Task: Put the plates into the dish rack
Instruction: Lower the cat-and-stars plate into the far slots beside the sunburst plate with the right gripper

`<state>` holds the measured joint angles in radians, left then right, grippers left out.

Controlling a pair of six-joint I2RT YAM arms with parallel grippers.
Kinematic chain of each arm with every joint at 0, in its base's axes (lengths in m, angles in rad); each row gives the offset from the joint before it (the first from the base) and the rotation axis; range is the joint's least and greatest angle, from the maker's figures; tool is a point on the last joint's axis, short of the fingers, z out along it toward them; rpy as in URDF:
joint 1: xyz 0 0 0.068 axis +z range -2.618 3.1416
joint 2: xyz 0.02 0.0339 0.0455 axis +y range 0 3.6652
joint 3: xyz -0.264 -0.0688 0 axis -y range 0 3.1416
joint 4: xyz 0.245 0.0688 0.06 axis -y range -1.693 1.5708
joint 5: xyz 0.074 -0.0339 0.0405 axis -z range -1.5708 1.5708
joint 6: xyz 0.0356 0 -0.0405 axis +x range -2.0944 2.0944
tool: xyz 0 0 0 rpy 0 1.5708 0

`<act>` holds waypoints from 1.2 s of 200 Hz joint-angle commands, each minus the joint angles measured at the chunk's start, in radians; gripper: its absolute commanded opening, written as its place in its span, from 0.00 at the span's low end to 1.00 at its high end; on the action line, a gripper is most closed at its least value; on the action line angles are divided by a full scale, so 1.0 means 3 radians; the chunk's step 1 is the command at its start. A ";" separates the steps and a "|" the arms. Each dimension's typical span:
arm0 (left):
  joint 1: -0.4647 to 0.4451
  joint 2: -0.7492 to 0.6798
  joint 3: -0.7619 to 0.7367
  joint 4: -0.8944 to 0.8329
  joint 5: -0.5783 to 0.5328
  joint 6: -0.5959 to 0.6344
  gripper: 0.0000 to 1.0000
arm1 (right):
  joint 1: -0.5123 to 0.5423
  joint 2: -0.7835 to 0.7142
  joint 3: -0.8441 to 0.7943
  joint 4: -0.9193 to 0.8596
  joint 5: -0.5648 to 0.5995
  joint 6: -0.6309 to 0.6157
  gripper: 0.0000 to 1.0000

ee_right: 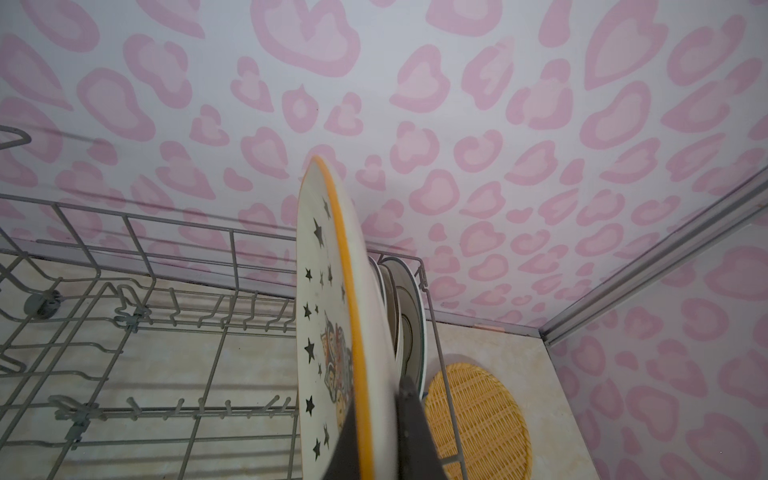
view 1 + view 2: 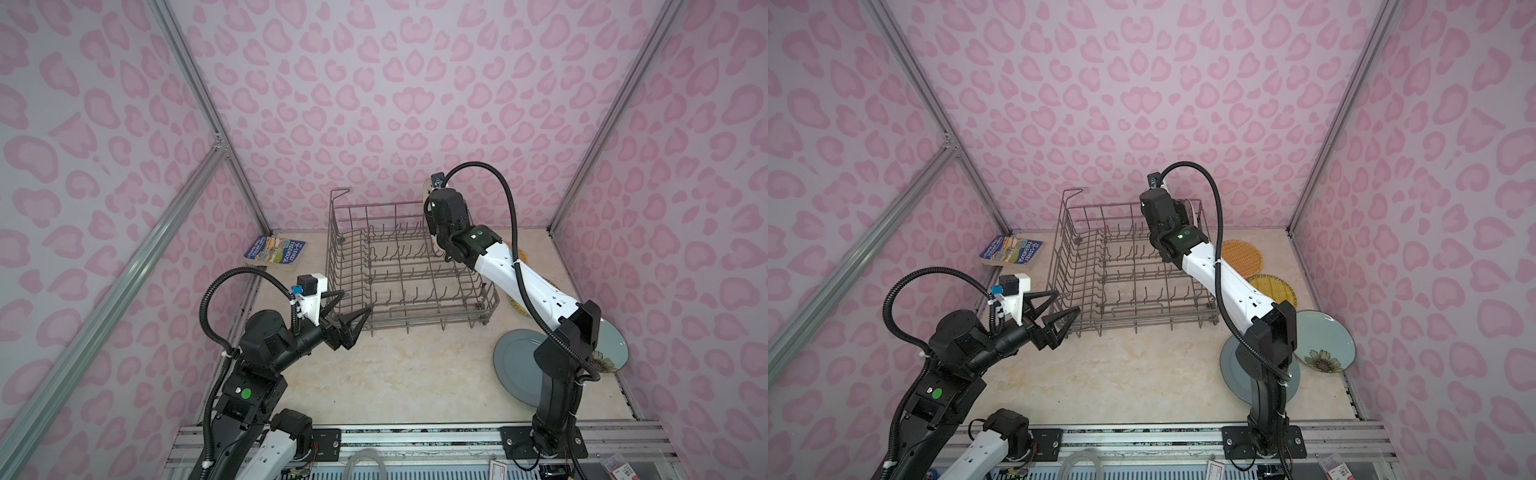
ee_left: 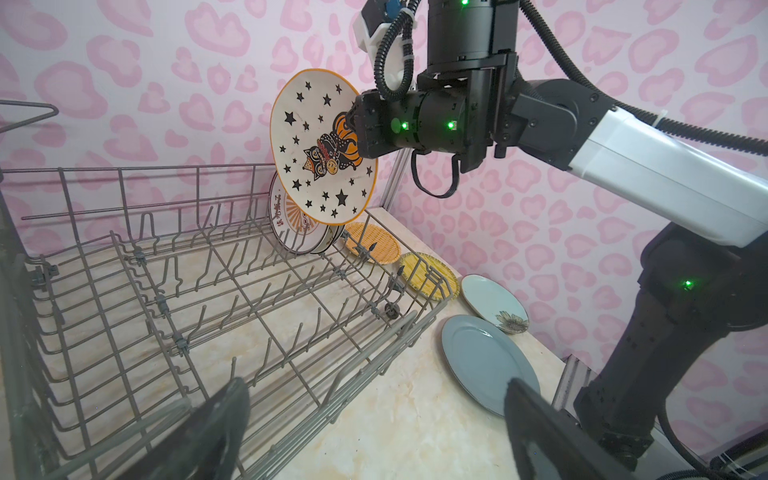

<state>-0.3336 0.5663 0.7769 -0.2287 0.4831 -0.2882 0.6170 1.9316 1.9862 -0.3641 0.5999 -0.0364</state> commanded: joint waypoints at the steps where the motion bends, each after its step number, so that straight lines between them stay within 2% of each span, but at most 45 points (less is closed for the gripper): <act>1: 0.0027 -0.0030 -0.0007 0.0147 0.0115 0.0015 0.97 | -0.0044 0.0093 0.0111 0.0375 0.0066 -0.0037 0.00; 124: 0.0064 -0.0068 -0.0048 0.0228 0.0205 -0.0036 0.97 | -0.0170 0.0741 0.0703 0.0177 0.0190 0.0139 0.00; 240: 0.0067 -0.0056 -0.0068 0.0277 0.0269 -0.0072 0.97 | -0.0206 0.0944 0.0821 0.0139 0.0245 0.0183 0.00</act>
<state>-0.3141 0.5503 0.7616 -0.1848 0.5533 -0.3141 0.5575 2.2047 2.2196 -0.4133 0.6384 -0.0010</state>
